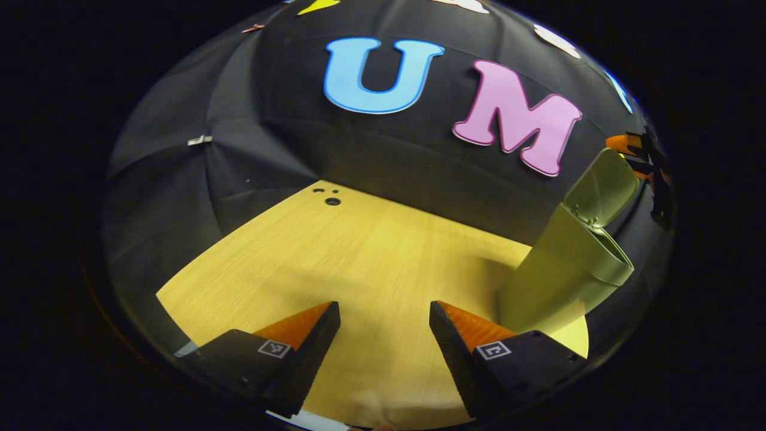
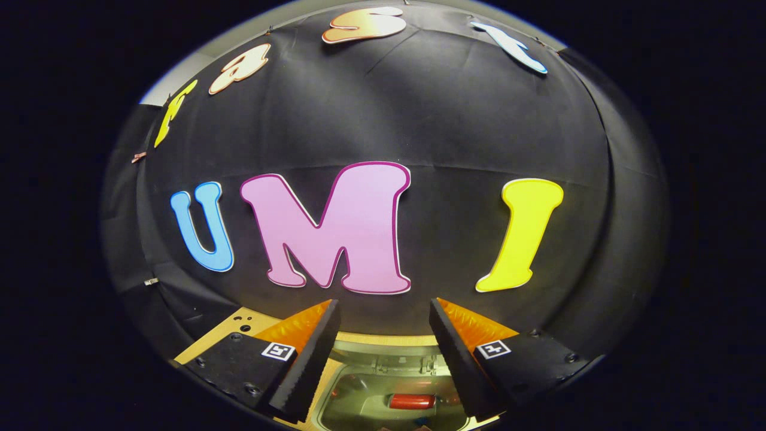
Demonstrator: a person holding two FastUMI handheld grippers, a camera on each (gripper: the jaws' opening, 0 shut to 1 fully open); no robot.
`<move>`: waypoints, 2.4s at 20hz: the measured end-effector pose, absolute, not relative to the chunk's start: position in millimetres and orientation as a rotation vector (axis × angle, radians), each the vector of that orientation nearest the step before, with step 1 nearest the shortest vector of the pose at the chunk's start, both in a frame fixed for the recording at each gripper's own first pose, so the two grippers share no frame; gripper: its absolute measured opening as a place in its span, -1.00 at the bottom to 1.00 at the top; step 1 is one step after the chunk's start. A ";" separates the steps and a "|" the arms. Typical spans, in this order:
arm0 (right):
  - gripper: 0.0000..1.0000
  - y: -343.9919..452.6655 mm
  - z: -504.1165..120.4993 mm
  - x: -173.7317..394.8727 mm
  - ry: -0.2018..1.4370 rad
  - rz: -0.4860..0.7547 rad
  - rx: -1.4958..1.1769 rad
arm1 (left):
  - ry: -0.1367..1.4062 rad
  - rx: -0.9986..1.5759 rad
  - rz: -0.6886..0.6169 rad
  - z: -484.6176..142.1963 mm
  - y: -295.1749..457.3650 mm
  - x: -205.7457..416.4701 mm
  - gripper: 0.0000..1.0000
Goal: Press the lid of the desktop garbage bin to open it, pick up the crumpled paper on the desktop and throw it into the bin, then pick up the pop can on the desktop and drop it into the bin, and finally close the garbage bin lid.
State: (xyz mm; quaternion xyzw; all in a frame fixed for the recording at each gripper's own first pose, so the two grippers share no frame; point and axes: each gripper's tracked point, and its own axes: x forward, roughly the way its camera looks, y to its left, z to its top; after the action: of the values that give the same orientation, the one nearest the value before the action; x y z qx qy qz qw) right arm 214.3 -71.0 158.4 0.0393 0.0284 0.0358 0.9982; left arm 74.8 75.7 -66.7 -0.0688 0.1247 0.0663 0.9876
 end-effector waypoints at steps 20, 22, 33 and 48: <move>0.89 -72.0 -5.8 122.2 0.301 -0.106 0.075 | 0.297 -0.011 -0.120 -92.5 73.1 65.8 0.92; 0.90 -71.5 -4.8 120.8 0.292 -0.110 0.074 | 0.295 -0.017 -0.114 -92.1 78.0 64.1 0.92; 0.92 -69.0 -15.2 119.9 0.288 -0.071 0.065 | 0.321 -0.005 -0.087 -108.9 85.2 60.3 0.92; 0.93 -8.5 37.5 54.4 -0.012 -0.035 -0.001 | 0.132 0.103 -0.113 -46.4 74.7 58.3 0.92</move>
State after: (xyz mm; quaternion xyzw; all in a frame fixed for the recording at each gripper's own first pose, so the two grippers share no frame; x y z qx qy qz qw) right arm 54.4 -8.5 37.5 -0.0003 -0.0059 -0.0175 0.9998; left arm 58.3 74.7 -46.4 0.0512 0.0661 -0.0563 0.9949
